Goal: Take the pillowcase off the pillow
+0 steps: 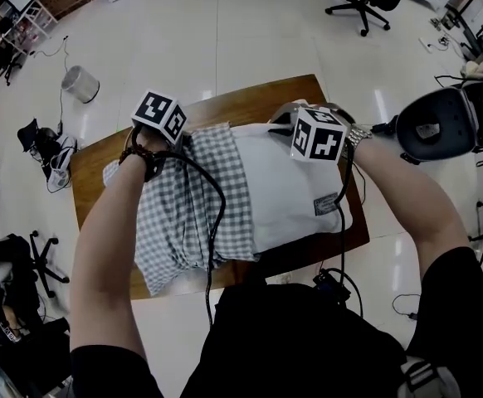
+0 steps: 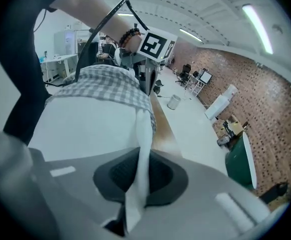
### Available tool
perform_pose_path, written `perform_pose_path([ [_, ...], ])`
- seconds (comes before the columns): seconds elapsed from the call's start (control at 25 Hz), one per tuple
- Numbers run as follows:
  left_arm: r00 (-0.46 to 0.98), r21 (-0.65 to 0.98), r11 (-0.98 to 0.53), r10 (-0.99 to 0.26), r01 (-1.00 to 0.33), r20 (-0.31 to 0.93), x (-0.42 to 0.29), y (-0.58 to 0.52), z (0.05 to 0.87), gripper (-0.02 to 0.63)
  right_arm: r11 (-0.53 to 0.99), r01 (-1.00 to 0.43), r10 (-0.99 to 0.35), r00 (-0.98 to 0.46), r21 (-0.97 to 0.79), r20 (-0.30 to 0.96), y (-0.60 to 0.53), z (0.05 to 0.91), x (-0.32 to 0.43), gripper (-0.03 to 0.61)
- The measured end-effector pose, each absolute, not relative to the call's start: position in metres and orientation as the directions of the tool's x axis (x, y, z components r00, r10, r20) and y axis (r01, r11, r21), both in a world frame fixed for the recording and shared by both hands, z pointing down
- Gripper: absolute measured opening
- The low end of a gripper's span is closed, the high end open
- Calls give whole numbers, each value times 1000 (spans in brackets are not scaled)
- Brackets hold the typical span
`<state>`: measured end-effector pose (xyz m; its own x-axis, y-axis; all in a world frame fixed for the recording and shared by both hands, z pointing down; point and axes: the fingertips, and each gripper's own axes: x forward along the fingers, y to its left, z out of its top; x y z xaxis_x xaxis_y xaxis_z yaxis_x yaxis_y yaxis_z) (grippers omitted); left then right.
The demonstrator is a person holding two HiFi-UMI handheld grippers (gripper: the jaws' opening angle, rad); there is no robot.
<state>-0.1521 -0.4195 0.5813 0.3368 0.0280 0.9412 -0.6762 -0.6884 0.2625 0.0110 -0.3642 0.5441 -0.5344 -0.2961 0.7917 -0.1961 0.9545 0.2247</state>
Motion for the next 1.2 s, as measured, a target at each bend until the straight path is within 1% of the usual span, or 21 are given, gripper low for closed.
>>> perform_pose_path([
  [0.2,267,174,-682,-32,-710,963,-184,-420,577,8,942,-234,-329,-519,238,789,-361,540,19,21],
  [0.6,210,87,-623,-127,-778,969,-225,-398,569,8,912,-312,-392,-468,267,792,-337,539,62,20],
  [1.0,206,75,-559,-176,-826,962,-244,-387,554,8,892,-366,-412,-423,264,807,-341,545,91,20],
  [1.12,221,63,-586,-203,-808,954,-236,-382,550,9,887,-383,-414,-410,258,813,-339,548,90,20],
  [1.2,256,59,-613,-238,-788,937,-224,-380,548,9,884,-386,-420,-406,264,812,-340,554,88,26],
])
